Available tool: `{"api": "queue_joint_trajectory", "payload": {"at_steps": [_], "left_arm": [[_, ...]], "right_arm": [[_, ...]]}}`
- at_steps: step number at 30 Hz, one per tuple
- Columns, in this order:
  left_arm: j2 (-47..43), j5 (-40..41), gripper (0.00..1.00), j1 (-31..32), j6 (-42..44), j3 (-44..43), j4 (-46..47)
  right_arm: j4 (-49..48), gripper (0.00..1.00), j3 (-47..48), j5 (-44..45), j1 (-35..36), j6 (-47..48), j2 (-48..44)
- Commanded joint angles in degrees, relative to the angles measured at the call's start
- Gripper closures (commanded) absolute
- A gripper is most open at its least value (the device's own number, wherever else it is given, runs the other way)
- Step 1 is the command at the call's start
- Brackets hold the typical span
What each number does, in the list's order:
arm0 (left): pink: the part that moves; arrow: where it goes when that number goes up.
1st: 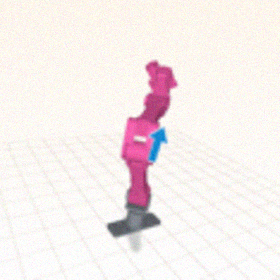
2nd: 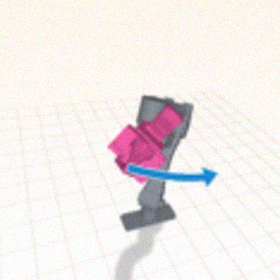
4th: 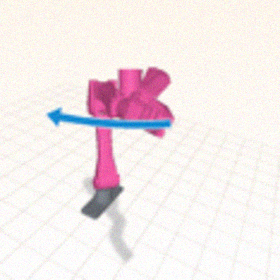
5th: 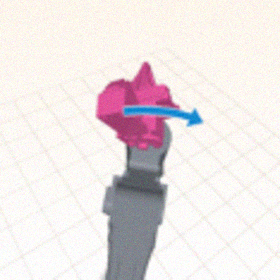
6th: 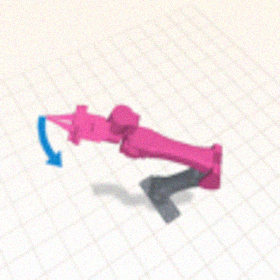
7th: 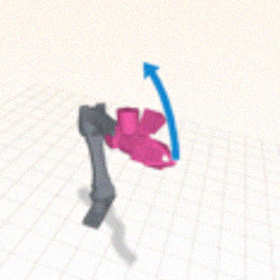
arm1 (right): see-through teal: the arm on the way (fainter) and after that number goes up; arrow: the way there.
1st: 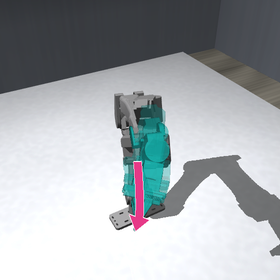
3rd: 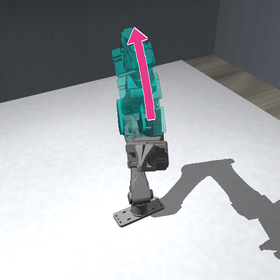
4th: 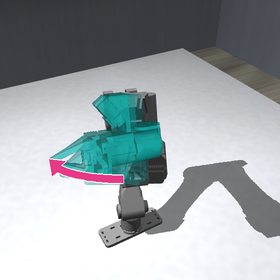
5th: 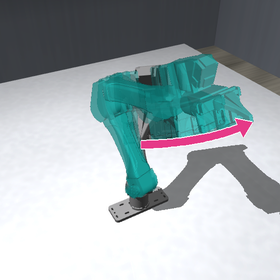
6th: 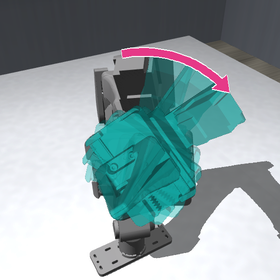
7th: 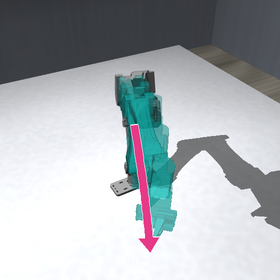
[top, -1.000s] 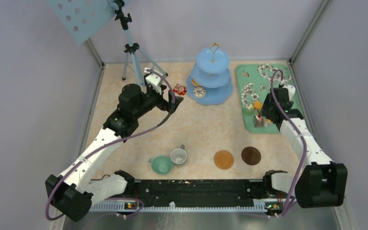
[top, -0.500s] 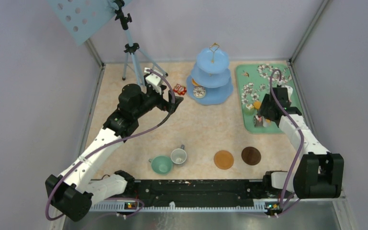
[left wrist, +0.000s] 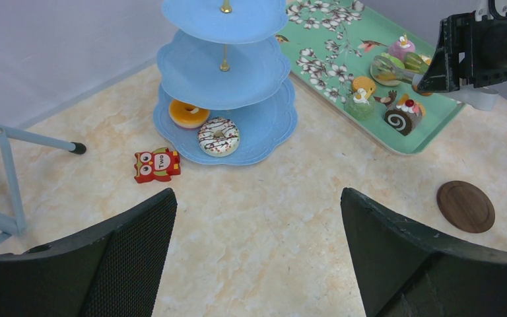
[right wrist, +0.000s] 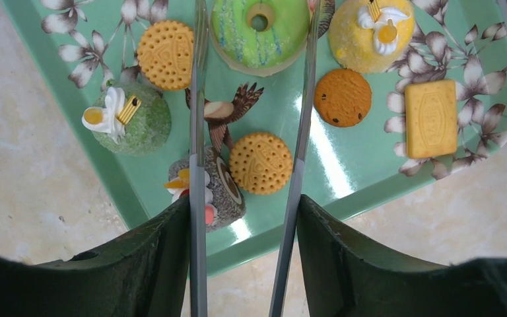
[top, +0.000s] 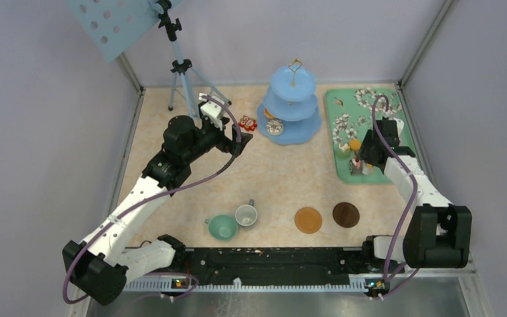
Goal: Serve the afternoon tea
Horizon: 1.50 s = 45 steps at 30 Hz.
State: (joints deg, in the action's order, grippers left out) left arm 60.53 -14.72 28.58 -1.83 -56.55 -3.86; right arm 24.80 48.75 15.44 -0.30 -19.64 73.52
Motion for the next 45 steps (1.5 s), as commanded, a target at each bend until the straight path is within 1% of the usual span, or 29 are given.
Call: {"api": "queue_joint_trajectory", "payload": {"at_steps": [1,9,12,17,22,26,29,32,36,45], "left_arm": [[0.2,-0.6,0.01,0.3,-0.6,0.0,2.5],[0.4,-0.7,0.01,0.2,-0.7,0.0,2.4],[0.5,-0.7,0.01,0.3,-0.7,0.0,2.5],[0.5,-0.7,0.01,0.2,-0.7,-0.1,2.4],[0.6,-0.6,0.01,0.2,-0.7,0.0,2.5],[0.6,-0.6,0.01,0.2,-0.7,0.0,2.4],[0.6,-0.6,0.01,0.2,-0.7,0.0,2.4],[0.6,-0.6,0.01,0.2,-0.7,0.0,2.4],[0.4,-0.5,0.01,0.2,-0.6,0.0,2.5],[-0.1,-0.5,0.01,0.2,-0.6,0.0,2.4]], "right_arm": [[-3.2,0.47,0.5,-0.5,-0.7,0.0,-0.2],[-2.8,0.53,1.4,-1.3,-0.7,1.0,-2.3],[-2.7,0.56,2.3,-3.0,-0.7,1.8,-3.7],[-5.1,0.58,3.2,-8.6,-0.1,4.0,-6.3],[-8.2,0.59,4.1,-11.7,8.0,5.5,-6.7],[-9.7,0.59,5.9,-15.1,15.4,5.0,-3.5],[-10.8,0.59,7.1,-14.0,21.1,4.9,-0.6],[-11.9,0.59,8.4,-13.1,24.7,4.8,2.2],[-11.8,0.59,10.5,-11.5,26.6,4.3,5.8],[-12.4,0.59,13.5,-6.8,26.8,5.2,11.1]]}}
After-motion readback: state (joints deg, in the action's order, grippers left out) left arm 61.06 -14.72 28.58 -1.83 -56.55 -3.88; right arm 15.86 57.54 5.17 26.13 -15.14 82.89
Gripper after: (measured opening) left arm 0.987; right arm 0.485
